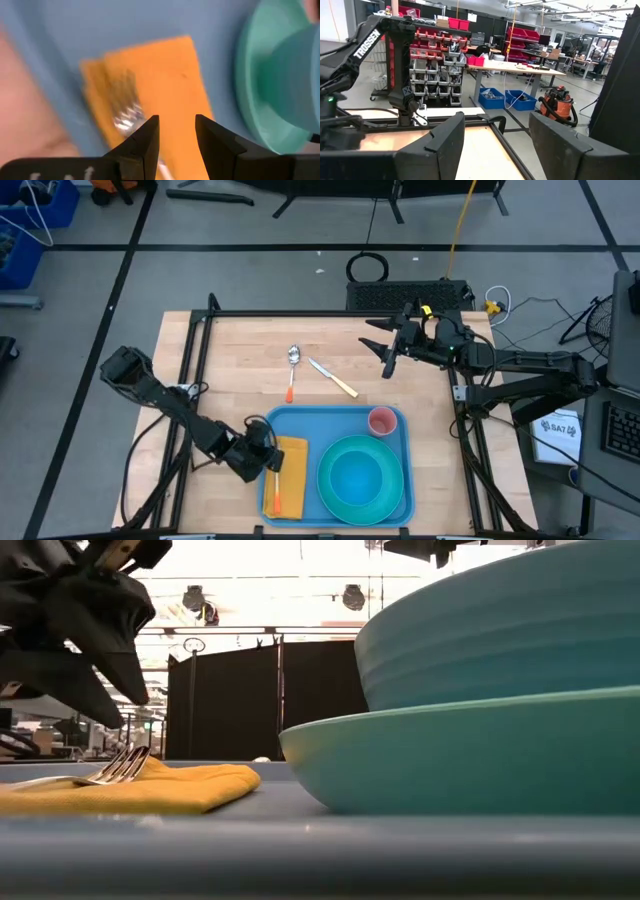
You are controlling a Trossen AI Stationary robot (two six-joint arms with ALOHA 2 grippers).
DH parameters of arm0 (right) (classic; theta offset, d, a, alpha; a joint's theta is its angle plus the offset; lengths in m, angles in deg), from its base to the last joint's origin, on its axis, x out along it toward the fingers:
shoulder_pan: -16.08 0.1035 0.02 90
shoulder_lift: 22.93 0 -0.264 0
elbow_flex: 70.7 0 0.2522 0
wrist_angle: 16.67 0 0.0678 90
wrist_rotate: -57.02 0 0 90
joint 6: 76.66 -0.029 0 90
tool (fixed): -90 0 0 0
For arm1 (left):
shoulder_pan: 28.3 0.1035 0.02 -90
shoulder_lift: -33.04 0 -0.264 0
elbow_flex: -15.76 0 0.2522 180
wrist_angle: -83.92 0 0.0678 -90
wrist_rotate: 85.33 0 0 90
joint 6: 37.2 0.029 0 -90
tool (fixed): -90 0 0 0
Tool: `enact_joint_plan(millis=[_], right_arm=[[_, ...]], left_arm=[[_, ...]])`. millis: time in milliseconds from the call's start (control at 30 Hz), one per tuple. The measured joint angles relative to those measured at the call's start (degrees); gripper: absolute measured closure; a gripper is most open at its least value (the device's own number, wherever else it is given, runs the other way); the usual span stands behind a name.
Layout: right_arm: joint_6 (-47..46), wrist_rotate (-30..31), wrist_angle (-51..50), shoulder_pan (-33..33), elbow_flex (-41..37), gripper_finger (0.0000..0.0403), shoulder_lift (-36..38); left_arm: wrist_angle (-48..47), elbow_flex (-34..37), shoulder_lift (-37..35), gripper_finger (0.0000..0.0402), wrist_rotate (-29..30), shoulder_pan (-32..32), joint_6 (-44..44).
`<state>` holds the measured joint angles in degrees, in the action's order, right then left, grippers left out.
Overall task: Set up tray
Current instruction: Put the orange spoon on top of the yellow table napkin
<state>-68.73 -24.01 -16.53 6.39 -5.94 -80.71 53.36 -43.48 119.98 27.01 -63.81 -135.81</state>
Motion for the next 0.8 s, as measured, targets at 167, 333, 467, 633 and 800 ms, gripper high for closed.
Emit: enact_joint_plan(millis=[167,333,467,633,800], right_arm=[[0.3,0.0,0.0,0.0,0.0,0.019,0.0],[0.5,0.3,0.0,0.0,0.0,0.019,-0.3],[1.1,3.0,-0.1,0.0,0.0,0.019,-0.3],[1.2,3.2,-0.4,-0.1,0.0,0.019,-0.3],[1.2,4.6,-0.5,-0.1,0.0,0.019,-0.3]], left_arm=[[-13.9,0.0,-5.9,0.0272,-1.1,6.1,5.2],[-21.0,0.0,-11.3,0.0272,-0.4,16.0,17.7],[-19.0,0.0,-12.5,0.0272,-3.8,26.1,30.8],[-17.3,0.0,-12.4,0.0272,-12.9,40.0,43.8],[-8.4,0.0,-12.3,0.0272,-21.5,51.8,51.2]])
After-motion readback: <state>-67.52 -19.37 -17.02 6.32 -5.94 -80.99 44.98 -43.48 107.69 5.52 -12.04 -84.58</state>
